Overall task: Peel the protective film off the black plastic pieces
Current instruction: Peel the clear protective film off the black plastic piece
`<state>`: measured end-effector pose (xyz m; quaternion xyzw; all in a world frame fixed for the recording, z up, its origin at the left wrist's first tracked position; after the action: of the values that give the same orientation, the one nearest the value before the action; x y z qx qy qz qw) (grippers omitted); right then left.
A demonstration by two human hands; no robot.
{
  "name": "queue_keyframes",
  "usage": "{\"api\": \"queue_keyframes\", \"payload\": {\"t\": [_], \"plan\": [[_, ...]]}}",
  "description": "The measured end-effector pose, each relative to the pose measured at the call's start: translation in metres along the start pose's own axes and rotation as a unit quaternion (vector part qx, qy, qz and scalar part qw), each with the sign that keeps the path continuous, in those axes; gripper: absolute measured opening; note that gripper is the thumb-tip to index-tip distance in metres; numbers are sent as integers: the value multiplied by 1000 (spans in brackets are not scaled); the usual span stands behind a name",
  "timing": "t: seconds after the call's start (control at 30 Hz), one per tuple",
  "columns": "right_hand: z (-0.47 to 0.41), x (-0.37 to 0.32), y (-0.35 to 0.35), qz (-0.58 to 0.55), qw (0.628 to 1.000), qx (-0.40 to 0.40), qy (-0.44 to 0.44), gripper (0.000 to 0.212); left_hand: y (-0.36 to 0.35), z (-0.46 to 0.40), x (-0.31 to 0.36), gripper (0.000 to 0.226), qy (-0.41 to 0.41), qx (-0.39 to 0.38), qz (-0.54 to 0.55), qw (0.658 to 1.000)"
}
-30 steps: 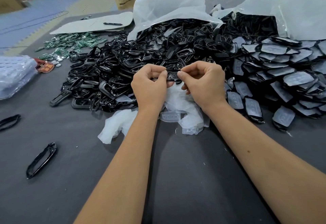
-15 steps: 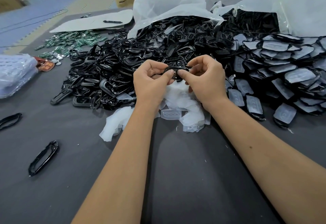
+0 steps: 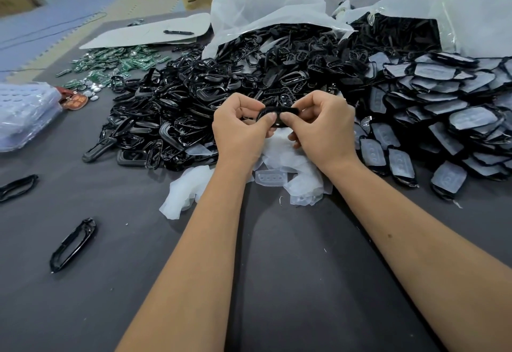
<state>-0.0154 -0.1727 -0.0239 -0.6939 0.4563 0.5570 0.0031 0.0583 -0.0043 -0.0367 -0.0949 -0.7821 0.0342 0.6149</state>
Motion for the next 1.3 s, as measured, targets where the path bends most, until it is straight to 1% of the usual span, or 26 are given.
{"api": "queue_keyframes", "payload": {"t": [0.07, 0.13, 0.17, 0.2, 0.27, 0.3, 0.33, 0.37, 0.4, 0.43, 0.47, 0.5, 0.53, 0.57, 0.67, 0.7, 0.73, 0.77, 0.8, 0.87, 0.93, 1.0, 1.07, 1.13, 1.2, 1.3], "plan": [[2, -5, 5, 50, 999, 7, 2, 31, 1, 2, 1, 23, -8, 13, -11, 1000], [6, -11, 13, 98, 995, 3, 2, 34, 4, 2, 2, 24, -9, 28, 1, 1000], [12, -18, 18, 115, 993, 7, 8, 31, 5, 2, 3, 25, -8, 36, 11, 999], [21, -26, 26, 117, 993, 31, 15, 25, 6, 3, 3, 24, -7, 41, 19, 999], [47, -45, 43, 82, 991, 104, 29, 11, 5, 1, 1, 24, -7, 39, 25, 999], [60, -55, 42, 81, 991, 94, 47, 10, 5, 1, 1, 24, -10, 37, 21, 999], [69, -64, 29, 100, 992, 23, 75, 10, 5, 0, 1, 25, -13, 38, 16, 999], [78, -68, 9, 146, 981, -88, 96, 10, 5, -1, 0, 26, -9, 39, 16, 999], [86, -66, -8, 202, 955, -187, 111, 12, 5, -2, -2, 26, -3, 41, 25, 999], [88, -62, -18, 258, 927, -245, 118, 19, 6, -3, -3, 27, 3, 43, 37, 998], [86, -59, -21, 293, 908, -275, 120, 28, 7, -4, -4, 27, 7, 47, 47, 998], [82, -59, -23, 308, 897, -294, 120, 34, 9, -4, -4, 27, 8, 52, 55, 997], [77, -61, -25, 317, 888, -308, 125, 38, 9, -4, -4, 26, 8, 54, 60, 997], [74, -65, -27, 330, 877, -320, 141, 36, 8, -4, -4, 27, 8, 54, 64, 996], [61, -73, -37, 372, 832, -344, 227, 11, 10, -3, -6, 26, 13, 65, 72, 995], [57, -74, -38, 368, 823, -355, 249, 7, 12, -3, -6, 25, 14, 73, 78, 994], [53, -74, -38, 338, 826, -367, 260, 8, 14, -2, -5, 24, 12, 79, 84, 993], [48, -73, -36, 283, 843, -380, 254, 9, 16, -1, -4, 22, 7, 82, 85, 993], [41, -72, -33, 205, 868, -388, 232, 10, 18, -1, -3, 20, 2, 83, 78, 993], [26, -65, -26, 4, 914, -380, 141, 11, 21, 0, -4, 19, 3, 85, 75, 994], [10, -49, -20, -187, 930, -314, 41, 15, 18, 0, -5, 20, 16, 80, 80, 993], [1, -27, -15, -297, 929, -219, -23, 16, 13, 1, -4, 22, 19, 65, 67, 995], [-2, -10, -11, -340, 925, -156, -60, 8, 8, 1, -2, 21, 13, 48, 50, 997], [-4, 3, -10, -341, 929, -116, -85, 9, 5, 1, -1, 22, 9, 35, 30, 999], [-4, 8, -9, -327, 936, -92, -92, 10, 3, 0, -1, 24, 5, 27, 19, 999], [-5, 5, -9, -317, 942, -83, -65, 16, 2, -1, -2, 24, 2, 25, 14, 1000]]}}
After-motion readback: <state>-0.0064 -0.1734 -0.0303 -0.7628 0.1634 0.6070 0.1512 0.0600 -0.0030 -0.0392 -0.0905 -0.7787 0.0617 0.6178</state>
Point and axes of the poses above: each hand's wrist, its own z-axis away from the middle knuckle, its own y-axis out of the back of the hand, x = y × z, the point moved 8 cm from there along -z, towards the middle knuckle, and after that the axes turned 14 degrees about z, right-handed, at the moved point
